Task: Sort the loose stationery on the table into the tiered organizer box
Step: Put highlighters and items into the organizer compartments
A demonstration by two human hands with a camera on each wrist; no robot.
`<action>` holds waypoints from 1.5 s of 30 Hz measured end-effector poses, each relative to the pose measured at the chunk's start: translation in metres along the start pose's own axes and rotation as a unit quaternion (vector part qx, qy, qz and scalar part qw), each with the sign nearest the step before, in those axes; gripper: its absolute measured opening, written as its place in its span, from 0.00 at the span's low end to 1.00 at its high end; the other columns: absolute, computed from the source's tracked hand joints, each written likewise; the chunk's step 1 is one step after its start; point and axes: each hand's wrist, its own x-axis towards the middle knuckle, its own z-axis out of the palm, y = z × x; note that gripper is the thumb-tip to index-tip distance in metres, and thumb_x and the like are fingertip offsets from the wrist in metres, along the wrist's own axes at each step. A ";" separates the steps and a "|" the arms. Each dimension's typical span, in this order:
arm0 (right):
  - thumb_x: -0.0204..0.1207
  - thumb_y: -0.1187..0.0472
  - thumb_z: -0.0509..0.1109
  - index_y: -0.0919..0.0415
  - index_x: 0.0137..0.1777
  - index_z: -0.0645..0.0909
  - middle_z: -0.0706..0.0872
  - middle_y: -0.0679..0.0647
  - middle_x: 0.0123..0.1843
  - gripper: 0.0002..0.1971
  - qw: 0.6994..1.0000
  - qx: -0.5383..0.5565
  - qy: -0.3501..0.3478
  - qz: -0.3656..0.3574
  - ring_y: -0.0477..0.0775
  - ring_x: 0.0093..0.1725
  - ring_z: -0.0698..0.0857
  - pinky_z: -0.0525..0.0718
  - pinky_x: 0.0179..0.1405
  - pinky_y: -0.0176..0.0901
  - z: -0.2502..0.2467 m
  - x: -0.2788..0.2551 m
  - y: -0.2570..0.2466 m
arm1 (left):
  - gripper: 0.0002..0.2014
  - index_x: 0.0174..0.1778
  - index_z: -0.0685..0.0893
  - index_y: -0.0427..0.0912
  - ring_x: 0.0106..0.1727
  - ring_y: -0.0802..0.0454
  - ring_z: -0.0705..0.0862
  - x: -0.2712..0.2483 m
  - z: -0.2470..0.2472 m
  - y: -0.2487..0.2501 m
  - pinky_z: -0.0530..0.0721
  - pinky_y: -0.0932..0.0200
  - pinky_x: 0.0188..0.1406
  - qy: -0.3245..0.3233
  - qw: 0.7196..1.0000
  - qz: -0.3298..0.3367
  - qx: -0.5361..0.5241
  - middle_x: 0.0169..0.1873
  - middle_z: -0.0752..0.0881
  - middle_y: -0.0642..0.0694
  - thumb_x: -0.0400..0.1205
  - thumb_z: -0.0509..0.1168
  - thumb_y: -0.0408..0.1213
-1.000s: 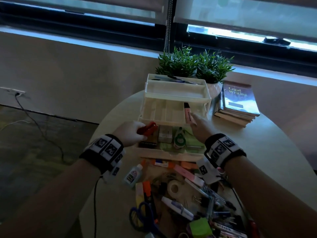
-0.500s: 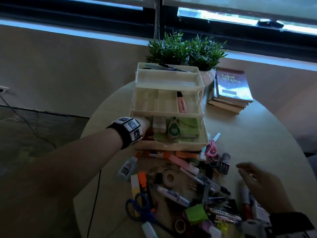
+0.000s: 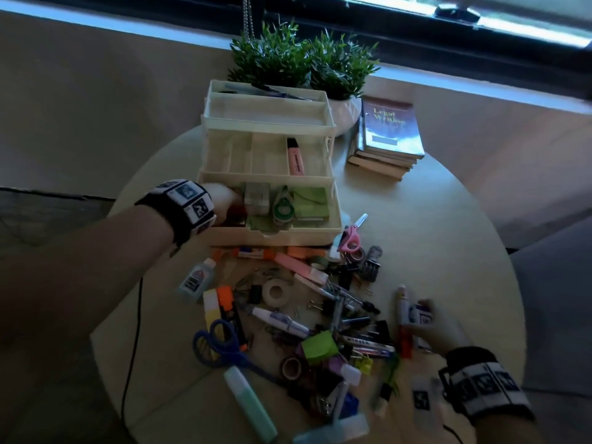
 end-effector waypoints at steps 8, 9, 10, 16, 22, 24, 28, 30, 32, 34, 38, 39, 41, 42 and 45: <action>0.66 0.62 0.79 0.61 0.69 0.70 0.81 0.64 0.59 0.31 0.997 0.072 0.021 -0.036 0.63 0.54 0.81 0.88 0.40 0.53 0.002 -0.007 -0.001 | 0.17 0.64 0.80 0.46 0.62 0.50 0.77 -0.049 0.010 0.080 0.77 0.56 0.61 0.100 0.985 0.073 -0.124 0.62 0.78 0.46 0.79 0.66 0.42; 0.66 0.62 0.78 0.62 0.70 0.70 0.81 0.64 0.60 0.32 0.996 0.076 0.028 -0.039 0.63 0.55 0.82 0.87 0.43 0.54 0.001 -0.009 0.000 | 0.16 0.63 0.80 0.47 0.60 0.51 0.77 -0.053 0.016 0.094 0.76 0.56 0.61 0.095 0.981 0.084 -0.143 0.61 0.78 0.47 0.79 0.66 0.42; 0.67 0.62 0.78 0.62 0.70 0.69 0.81 0.65 0.61 0.32 0.995 0.079 0.036 -0.037 0.64 0.56 0.82 0.87 0.46 0.54 0.001 -0.010 0.001 | 0.15 0.61 0.81 0.48 0.58 0.53 0.76 -0.055 0.024 0.106 0.76 0.57 0.59 0.090 0.978 0.092 -0.164 0.59 0.78 0.48 0.79 0.66 0.43; 0.71 0.58 0.72 0.65 0.56 0.77 0.85 0.65 0.52 0.17 0.997 0.042 0.054 -0.029 0.62 0.49 0.82 0.79 0.47 0.49 0.004 -0.017 0.010 | 0.13 0.59 0.83 0.45 0.63 0.48 0.78 -0.050 0.070 0.155 0.74 0.57 0.62 0.096 0.974 0.075 -0.193 0.59 0.80 0.45 0.80 0.63 0.42; 0.70 0.60 0.74 0.64 0.57 0.79 0.86 0.62 0.52 0.17 0.996 0.058 0.024 -0.067 0.59 0.50 0.83 0.77 0.46 0.44 0.003 -0.021 0.030 | 0.13 0.63 0.74 0.37 0.68 0.40 0.72 -0.040 0.083 0.160 0.72 0.48 0.66 0.076 0.989 -0.029 -0.123 0.65 0.74 0.37 0.83 0.54 0.31; 0.70 0.60 0.74 0.63 0.56 0.79 0.85 0.61 0.50 0.15 0.995 0.062 0.015 -0.075 0.56 0.47 0.81 0.76 0.43 0.43 0.002 -0.021 0.034 | 0.15 0.64 0.73 0.39 0.68 0.40 0.72 -0.039 0.082 0.163 0.74 0.47 0.65 0.078 0.992 -0.042 -0.088 0.66 0.73 0.38 0.82 0.55 0.31; 0.70 0.61 0.73 0.58 0.48 0.74 0.81 0.56 0.45 0.11 0.994 0.055 -0.002 -0.090 0.55 0.45 0.79 0.73 0.41 0.40 0.000 -0.021 0.036 | 0.17 0.66 0.71 0.40 0.68 0.40 0.71 -0.035 0.078 0.164 0.74 0.46 0.65 0.070 0.995 -0.048 -0.046 0.67 0.73 0.39 0.80 0.57 0.30; 0.71 0.60 0.73 0.58 0.48 0.75 0.82 0.57 0.46 0.10 0.994 0.057 -0.006 -0.095 0.55 0.46 0.80 0.75 0.41 0.41 -0.002 -0.020 0.035 | 0.19 0.67 0.71 0.42 0.69 0.41 0.72 -0.034 0.075 0.165 0.73 0.46 0.65 0.070 0.996 -0.045 -0.026 0.67 0.74 0.40 0.80 0.60 0.31; 0.71 0.60 0.73 0.60 0.50 0.77 0.83 0.57 0.46 0.11 0.992 0.079 -0.009 -0.101 0.56 0.46 0.82 0.78 0.43 0.44 -0.004 -0.018 0.035 | 0.20 0.68 0.70 0.42 0.69 0.41 0.73 -0.035 0.072 0.166 0.73 0.47 0.65 0.063 0.997 -0.036 -0.011 0.67 0.74 0.41 0.79 0.61 0.32; 0.71 0.62 0.73 0.62 0.51 0.79 0.84 0.58 0.45 0.11 0.989 0.098 -0.018 -0.108 0.57 0.44 0.83 0.81 0.44 0.47 -0.004 -0.018 0.034 | 0.21 0.68 0.69 0.43 0.69 0.41 0.72 -0.035 0.073 0.165 0.73 0.46 0.65 0.054 0.998 -0.032 -0.002 0.68 0.74 0.41 0.79 0.61 0.33; 0.69 0.63 0.75 0.65 0.52 0.81 0.86 0.60 0.43 0.13 0.987 0.103 -0.025 -0.122 0.57 0.40 0.84 0.84 0.43 0.51 0.002 -0.020 0.033 | 0.19 0.68 0.72 0.42 0.70 0.39 0.70 -0.042 0.075 0.162 0.68 0.44 0.71 0.030 0.998 -0.054 -0.001 0.68 0.74 0.40 0.81 0.61 0.39; 0.69 0.63 0.75 0.66 0.52 0.82 0.85 0.59 0.42 0.13 0.987 0.100 -0.023 -0.121 0.57 0.39 0.83 0.83 0.42 0.51 0.003 -0.022 0.032 | 0.19 0.67 0.73 0.42 0.70 0.39 0.70 -0.044 0.074 0.164 0.68 0.43 0.71 0.040 0.998 -0.053 -0.023 0.67 0.74 0.40 0.82 0.61 0.44; 0.69 0.63 0.74 0.66 0.52 0.81 0.83 0.57 0.41 0.13 0.989 0.083 -0.009 -0.124 0.56 0.40 0.81 0.78 0.40 0.46 0.005 -0.024 0.032 | 0.21 0.66 0.74 0.44 0.69 0.40 0.71 -0.045 0.072 0.172 0.71 0.45 0.69 0.087 0.992 -0.036 -0.081 0.66 0.74 0.42 0.81 0.60 0.51; 0.70 0.62 0.74 0.65 0.52 0.81 0.82 0.56 0.42 0.13 0.989 0.075 0.003 -0.126 0.55 0.41 0.80 0.75 0.40 0.43 0.006 -0.023 0.032 | 0.19 0.66 0.75 0.45 0.68 0.42 0.72 -0.046 0.070 0.179 0.73 0.46 0.68 0.108 0.988 -0.018 -0.111 0.65 0.75 0.42 0.81 0.60 0.49; 0.71 0.62 0.72 0.62 0.52 0.79 0.81 0.56 0.44 0.11 0.991 0.075 0.015 -0.112 0.54 0.44 0.79 0.72 0.42 0.41 0.004 -0.027 0.029 | 0.16 0.66 0.77 0.45 0.67 0.43 0.73 -0.038 0.059 0.211 0.74 0.47 0.68 0.144 0.975 0.062 -0.159 0.64 0.76 0.42 0.81 0.60 0.40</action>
